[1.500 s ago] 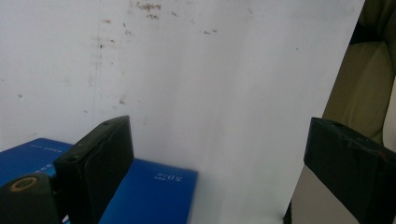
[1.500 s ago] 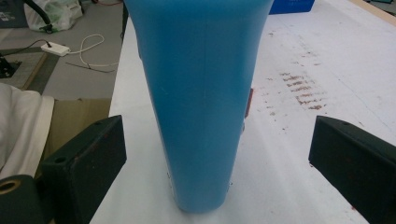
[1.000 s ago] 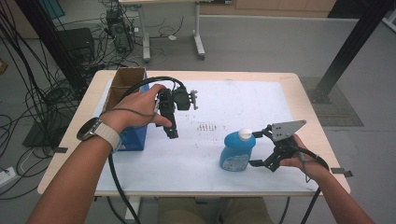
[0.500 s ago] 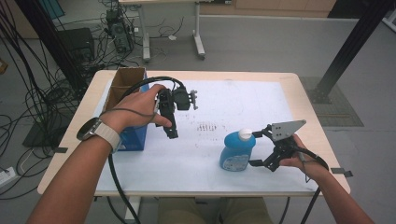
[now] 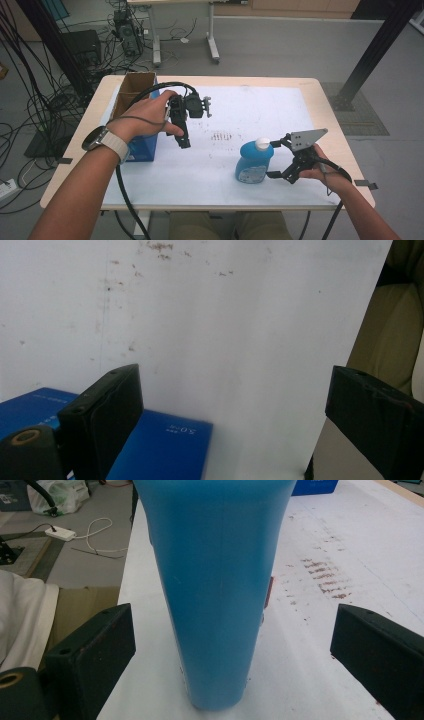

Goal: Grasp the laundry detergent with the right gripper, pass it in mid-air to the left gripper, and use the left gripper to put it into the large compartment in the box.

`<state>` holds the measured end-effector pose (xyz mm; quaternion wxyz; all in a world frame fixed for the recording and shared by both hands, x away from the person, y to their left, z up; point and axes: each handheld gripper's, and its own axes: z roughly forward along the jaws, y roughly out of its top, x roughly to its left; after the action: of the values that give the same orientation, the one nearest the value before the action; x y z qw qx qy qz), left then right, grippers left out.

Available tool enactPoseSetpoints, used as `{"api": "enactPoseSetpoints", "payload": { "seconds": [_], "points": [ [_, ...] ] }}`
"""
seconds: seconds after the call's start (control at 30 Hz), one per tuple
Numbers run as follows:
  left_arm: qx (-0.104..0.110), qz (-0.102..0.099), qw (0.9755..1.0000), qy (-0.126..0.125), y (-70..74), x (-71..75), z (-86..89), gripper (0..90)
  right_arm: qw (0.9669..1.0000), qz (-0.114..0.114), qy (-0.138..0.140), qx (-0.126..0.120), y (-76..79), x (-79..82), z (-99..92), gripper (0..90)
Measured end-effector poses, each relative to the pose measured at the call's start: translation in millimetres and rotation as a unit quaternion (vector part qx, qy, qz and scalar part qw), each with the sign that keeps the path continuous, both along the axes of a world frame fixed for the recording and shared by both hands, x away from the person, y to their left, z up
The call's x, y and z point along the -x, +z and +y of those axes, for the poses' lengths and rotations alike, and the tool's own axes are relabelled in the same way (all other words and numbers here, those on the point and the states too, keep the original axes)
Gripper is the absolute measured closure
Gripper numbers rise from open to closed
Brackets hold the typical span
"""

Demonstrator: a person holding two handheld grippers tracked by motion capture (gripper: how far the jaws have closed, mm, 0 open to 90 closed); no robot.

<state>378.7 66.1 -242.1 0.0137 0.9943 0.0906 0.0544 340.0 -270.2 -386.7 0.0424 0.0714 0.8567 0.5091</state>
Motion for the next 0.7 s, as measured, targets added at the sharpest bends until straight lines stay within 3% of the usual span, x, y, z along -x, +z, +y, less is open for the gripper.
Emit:
{"api": "enactPoseSetpoints", "payload": {
  "seconds": [0.7],
  "points": [
    [0.0, 0.0, 1.0, 0.0, -0.4, -0.3, -0.5, 8.8, 1.0, -0.001, -0.001, -0.005, -0.8, 0.0, 0.7, 4.1]
  ]
}}
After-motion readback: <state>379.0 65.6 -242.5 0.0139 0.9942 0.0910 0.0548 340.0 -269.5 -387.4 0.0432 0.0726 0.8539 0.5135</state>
